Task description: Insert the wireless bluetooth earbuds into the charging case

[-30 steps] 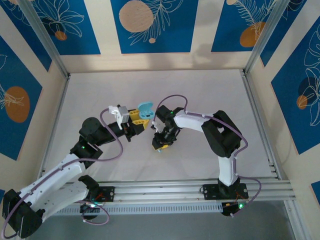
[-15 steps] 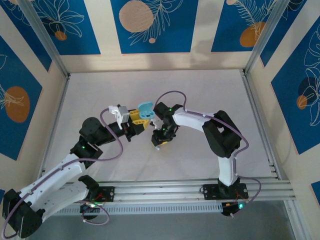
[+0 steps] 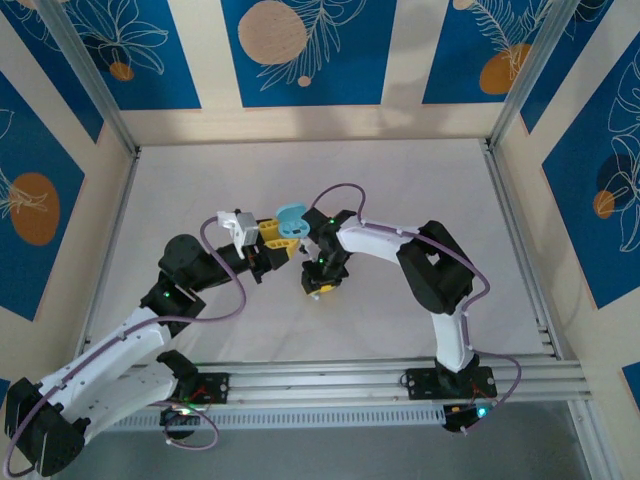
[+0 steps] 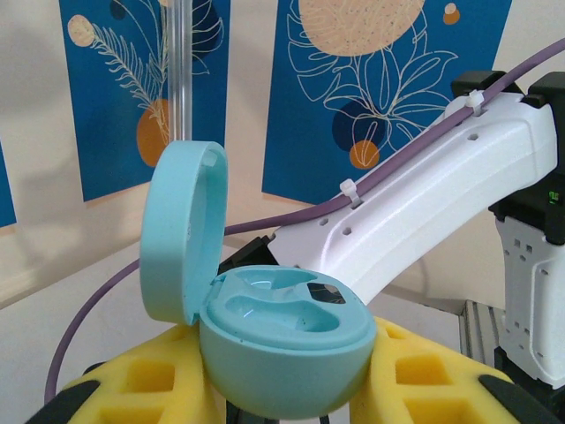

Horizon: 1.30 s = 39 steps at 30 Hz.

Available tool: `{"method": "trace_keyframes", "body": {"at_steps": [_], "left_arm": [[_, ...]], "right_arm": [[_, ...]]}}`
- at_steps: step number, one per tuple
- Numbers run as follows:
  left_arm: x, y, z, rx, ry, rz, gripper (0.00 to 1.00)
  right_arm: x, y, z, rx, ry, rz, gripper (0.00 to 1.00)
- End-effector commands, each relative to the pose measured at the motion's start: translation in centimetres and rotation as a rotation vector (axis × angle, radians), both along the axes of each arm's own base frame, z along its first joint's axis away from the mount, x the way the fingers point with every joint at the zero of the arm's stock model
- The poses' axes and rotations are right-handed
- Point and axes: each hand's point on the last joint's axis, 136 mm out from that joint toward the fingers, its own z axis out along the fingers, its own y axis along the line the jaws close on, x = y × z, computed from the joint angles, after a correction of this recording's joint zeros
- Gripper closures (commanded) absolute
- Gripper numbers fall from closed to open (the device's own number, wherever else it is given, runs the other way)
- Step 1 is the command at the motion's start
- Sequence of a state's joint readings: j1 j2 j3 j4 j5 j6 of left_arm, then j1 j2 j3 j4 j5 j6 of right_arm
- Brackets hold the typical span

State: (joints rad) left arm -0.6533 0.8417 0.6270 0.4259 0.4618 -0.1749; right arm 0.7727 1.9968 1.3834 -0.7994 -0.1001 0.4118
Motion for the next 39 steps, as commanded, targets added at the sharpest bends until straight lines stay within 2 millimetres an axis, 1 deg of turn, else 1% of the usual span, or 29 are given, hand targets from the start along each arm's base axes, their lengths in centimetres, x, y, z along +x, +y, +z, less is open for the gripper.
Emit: {"method": "trace_keyframes", "body": {"at_steps": [1,6,15,23,28,39], "left_arm": [[-0.3,0.1,1.1,-0.022,-0.025,0.001,0.72],[-0.3,0.1,1.2,-0.023,-0.028,0.001,0.72],[-0.3,0.1,1.1,-0.023,-0.027,0.001,0.71],[-0.3,0.1,1.2,-0.024,-0.028,0.001,0.71],[-0.3,0.1,1.2,-0.023,-0.028,-0.001,0.71],[-0.3,0.1,1.1,-0.022,-0.027,0.001,0.71]], "right_arm": [[-0.2,0.5,0.2,-0.023,0.018,-0.038,0.65],[0.1,0.4,-0.2,-0.053,0.009,-0.04,0.66],[0.1,0.7,-0.4,-0.087,-0.018,-0.002,0.67],[0.1,0.4,-1.2,-0.149,-0.035,0.022,0.7],[0.3,0.0,-1.3,-0.183,-0.04,0.015,0.72],[-0.1,0.0,-1.6,-0.206,-0.032,0.007,0.74]]}}
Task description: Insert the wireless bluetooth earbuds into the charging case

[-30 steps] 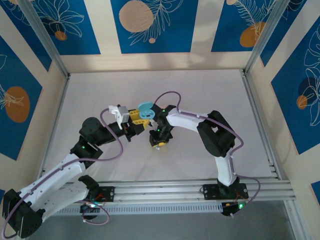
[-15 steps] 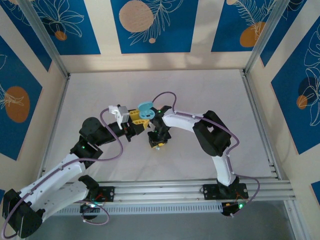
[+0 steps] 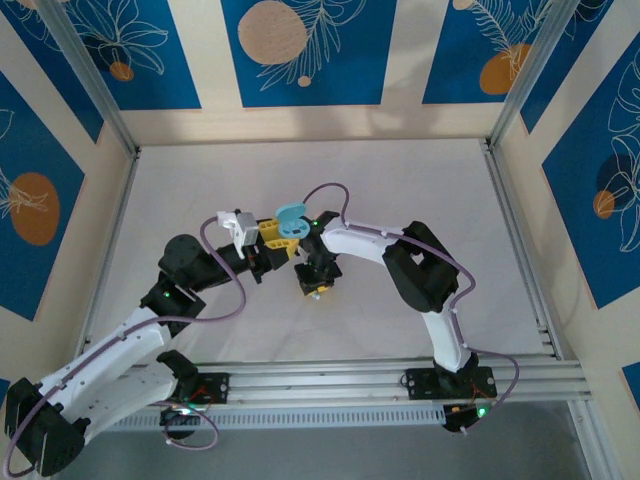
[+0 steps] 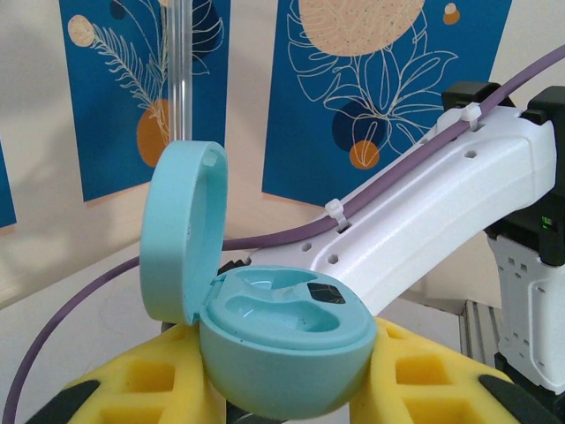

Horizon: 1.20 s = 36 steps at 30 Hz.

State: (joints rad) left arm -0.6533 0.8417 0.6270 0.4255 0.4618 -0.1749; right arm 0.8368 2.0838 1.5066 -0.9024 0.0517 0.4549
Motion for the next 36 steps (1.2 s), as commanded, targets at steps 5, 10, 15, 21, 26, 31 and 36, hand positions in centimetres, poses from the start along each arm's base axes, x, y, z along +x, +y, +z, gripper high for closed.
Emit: {"method": "trace_keyframes", "body": {"at_steps": [5,10,15,21,26,31,36], "left_arm": [[-0.3,0.1,1.1,-0.021,-0.027,0.0,0.71],[-0.2,0.1,1.1,-0.021,-0.025,0.001,0.71],[-0.3,0.1,1.2,-0.024,-0.025,0.0,0.71],[-0.3,0.1,1.1,-0.022,-0.025,0.001,0.71],[-0.3,0.1,1.2,-0.025,-0.025,0.0,0.71],[-0.3,0.1,1.1,-0.025,-0.023,0.0,0.71],[-0.3,0.1,1.1,-0.026,-0.023,0.001,0.71]], "right_arm": [[-0.7,-0.4,-0.7,-0.066,0.022,-0.01,0.73],[-0.9,-0.7,-0.7,-0.086,0.021,-0.019,0.73],[-1.0,-0.5,-0.8,-0.086,0.019,-0.026,0.74],[-0.9,-0.5,-0.6,-0.082,0.01,-0.023,0.8],[-0.9,-0.4,-0.3,-0.074,0.008,-0.017,0.78],[-1.0,-1.1,-0.4,-0.123,-0.011,-0.028,0.75],[-1.1,-1.4,-0.5,-0.153,-0.025,-0.049,0.75]]}}
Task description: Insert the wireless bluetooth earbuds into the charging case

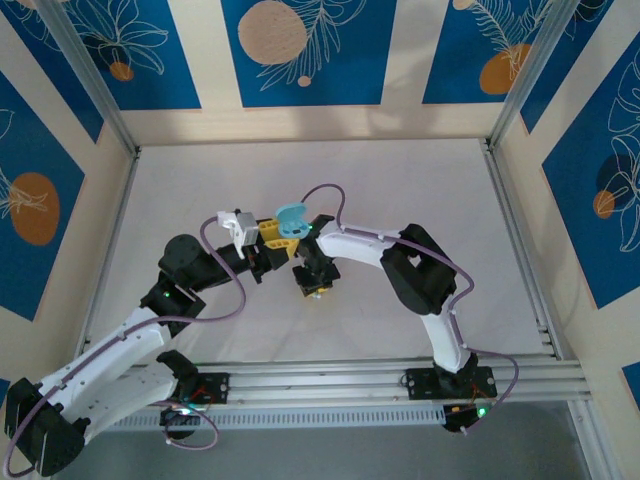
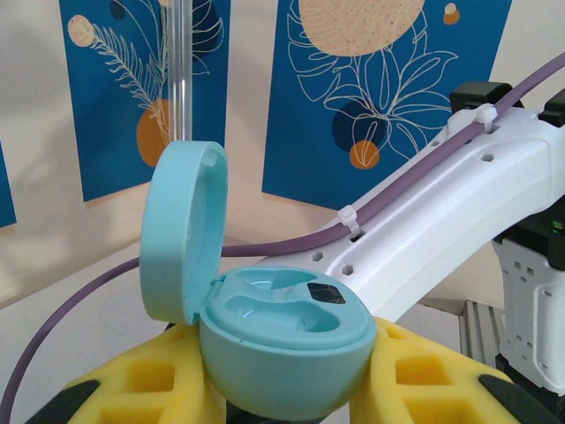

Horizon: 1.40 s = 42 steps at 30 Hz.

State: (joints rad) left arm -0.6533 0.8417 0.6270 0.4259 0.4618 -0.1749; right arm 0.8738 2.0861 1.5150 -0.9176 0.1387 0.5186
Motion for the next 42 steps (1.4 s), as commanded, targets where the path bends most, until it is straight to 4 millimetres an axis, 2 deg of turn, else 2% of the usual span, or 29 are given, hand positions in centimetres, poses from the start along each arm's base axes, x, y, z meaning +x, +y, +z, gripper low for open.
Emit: {"method": "trace_keyframes", "body": {"at_steps": [1,9,15,21,26,30,34,37,42], "left_arm": [[-0.3,0.1,1.1,-0.026,-0.022,0.0,0.71],[-0.3,0.1,1.2,-0.028,-0.023,0.0,0.71],[-0.4,0.2,1.4,-0.031,-0.027,-0.001,0.71],[-0.3,0.3,1.4,-0.033,-0.021,0.012,0.71],[-0.2,0.4,1.4,-0.032,-0.027,0.022,0.71],[-0.1,0.6,1.2,-0.025,-0.033,0.039,0.71],[0.0,0.7,1.2,-0.02,-0.038,0.047,0.7],[0.1,0.7,1.0,-0.019,-0.036,0.049,0.71],[0.2,0.6,0.8,-0.015,-0.034,0.049,0.71]], "right_arm": [[-0.9,-1.1,-0.3,-0.079,0.024,-0.033,0.74],[-1.0,-0.9,-0.6,-0.07,0.013,-0.046,0.78],[-0.3,-0.7,1.0,0.0,-0.01,-0.044,0.82],[0.2,0.8,5.3,0.266,-0.002,-0.034,0.82],[0.1,1.6,10.5,0.616,0.109,-0.026,0.83],[0.7,0.5,15.3,0.922,0.193,-0.043,0.83],[0.6,-0.9,19.4,1.14,0.263,-0.02,0.83],[0.3,-1.6,21.4,1.248,0.308,0.003,0.83],[0.3,-2.4,23.0,1.344,0.346,0.018,0.83]]}}
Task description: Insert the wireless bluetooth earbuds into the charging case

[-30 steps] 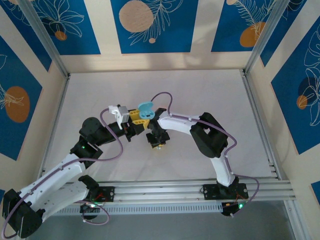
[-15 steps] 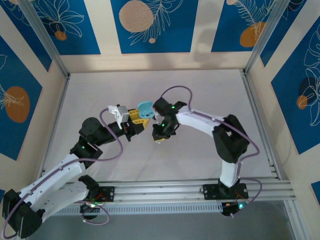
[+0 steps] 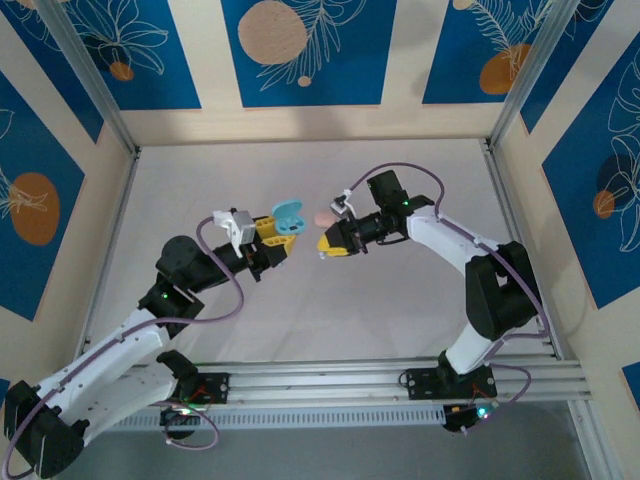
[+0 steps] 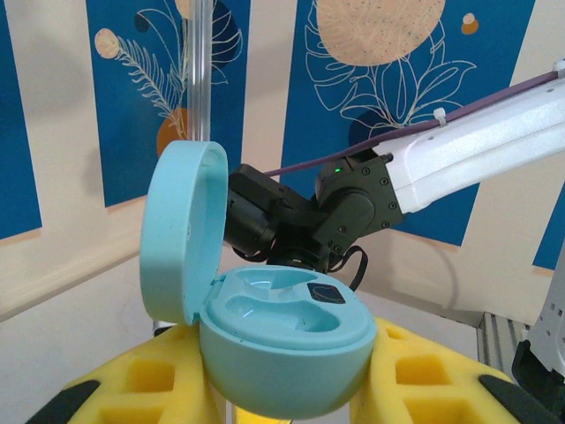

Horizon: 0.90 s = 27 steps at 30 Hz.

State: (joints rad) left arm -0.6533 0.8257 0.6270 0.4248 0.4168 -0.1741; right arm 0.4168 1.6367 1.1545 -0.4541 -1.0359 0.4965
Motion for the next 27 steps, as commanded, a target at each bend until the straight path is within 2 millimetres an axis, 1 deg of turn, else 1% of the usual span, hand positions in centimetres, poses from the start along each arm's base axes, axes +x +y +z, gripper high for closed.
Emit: {"method": "trace_keyframes", "body": {"at_steps": [1,6,8,10,12,15,19,27], "left_arm": [[-0.2,0.0,0.2,0.001,-0.025,0.003,0.71],[-0.1,0.0,-0.2,0.016,-0.024,0.005,0.71],[-0.1,-0.1,-0.2,0.019,-0.025,0.005,0.71],[0.0,-0.1,-0.5,0.028,-0.023,0.006,0.7],[0.1,-0.2,-0.8,0.039,-0.017,0.007,0.7],[0.2,-0.2,-1.0,0.046,-0.014,0.01,0.7],[0.4,-0.4,-1.1,0.051,-0.01,0.009,0.7],[0.7,-0.6,-1.5,0.059,0.0,0.006,0.7]], "right_arm": [[-1.3,-0.6,3.4,0.153,0.013,0.071,0.83],[-1.1,-0.8,3.9,0.154,0.01,0.062,0.83],[-0.8,-0.8,3.7,0.131,0.011,0.045,0.83],[0.0,-0.9,2.9,0.062,0.01,-0.009,0.82],[0.9,-1.2,1.8,-0.03,0.031,-0.084,0.82],[1.9,-1.5,0.6,-0.091,0.079,-0.165,0.82],[2.2,-1.4,0.3,-0.074,0.119,-0.205,0.82],[1.9,-1.3,0.4,-0.041,0.175,-0.2,0.82]]}}
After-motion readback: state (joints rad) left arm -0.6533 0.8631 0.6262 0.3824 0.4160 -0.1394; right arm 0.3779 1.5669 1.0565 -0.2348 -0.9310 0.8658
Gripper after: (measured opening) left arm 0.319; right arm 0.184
